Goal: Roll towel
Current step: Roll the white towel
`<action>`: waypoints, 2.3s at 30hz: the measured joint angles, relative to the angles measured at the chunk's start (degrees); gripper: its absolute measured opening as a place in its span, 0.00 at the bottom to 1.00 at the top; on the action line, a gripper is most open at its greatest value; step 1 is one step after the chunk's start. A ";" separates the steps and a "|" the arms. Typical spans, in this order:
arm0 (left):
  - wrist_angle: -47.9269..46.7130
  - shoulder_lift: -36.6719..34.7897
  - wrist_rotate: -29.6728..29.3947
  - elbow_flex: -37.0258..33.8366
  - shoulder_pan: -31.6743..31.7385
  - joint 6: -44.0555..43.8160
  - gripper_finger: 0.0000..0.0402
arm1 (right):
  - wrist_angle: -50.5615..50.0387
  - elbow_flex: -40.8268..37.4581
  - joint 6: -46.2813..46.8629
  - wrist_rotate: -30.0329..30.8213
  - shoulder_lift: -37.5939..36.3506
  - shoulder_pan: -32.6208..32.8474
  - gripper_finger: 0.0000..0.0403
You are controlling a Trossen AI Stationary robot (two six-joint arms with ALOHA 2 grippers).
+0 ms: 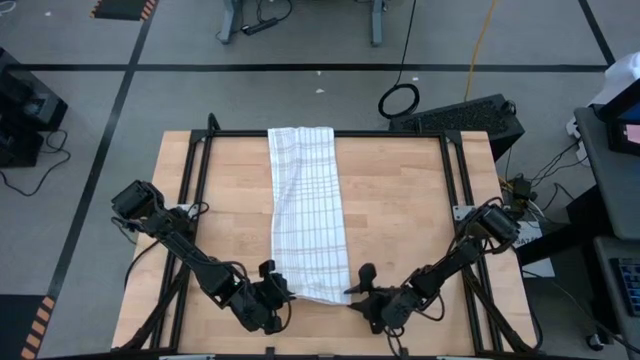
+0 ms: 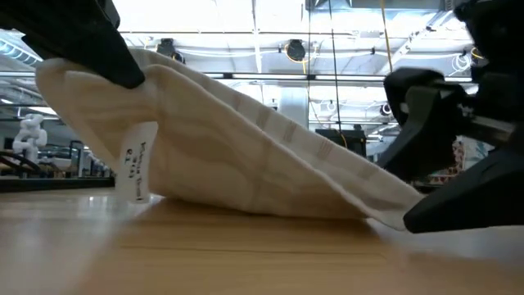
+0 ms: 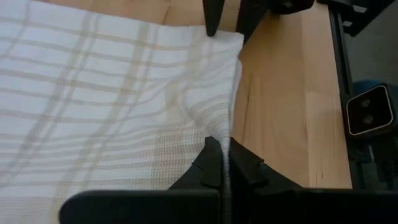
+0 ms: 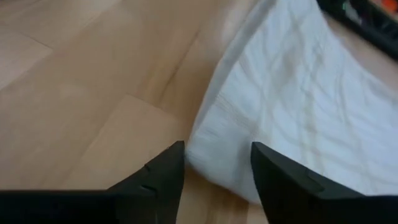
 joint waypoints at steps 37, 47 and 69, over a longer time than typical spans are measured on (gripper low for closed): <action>-6.58 0.76 -0.26 0.09 -1.84 -5.44 0.01 | -8.02 -0.07 11.76 -26.39 -7.62 -4.97 0.11; -3.69 0.76 -5.73 0.07 -1.36 -11.73 0.01 | -7.59 -0.07 6.32 -7.23 -7.35 1.17 0.42; -9.20 0.76 -7.54 0.00 -1.07 -24.01 0.01 | 5.62 2.84 4.87 -0.48 0.51 0.04 0.48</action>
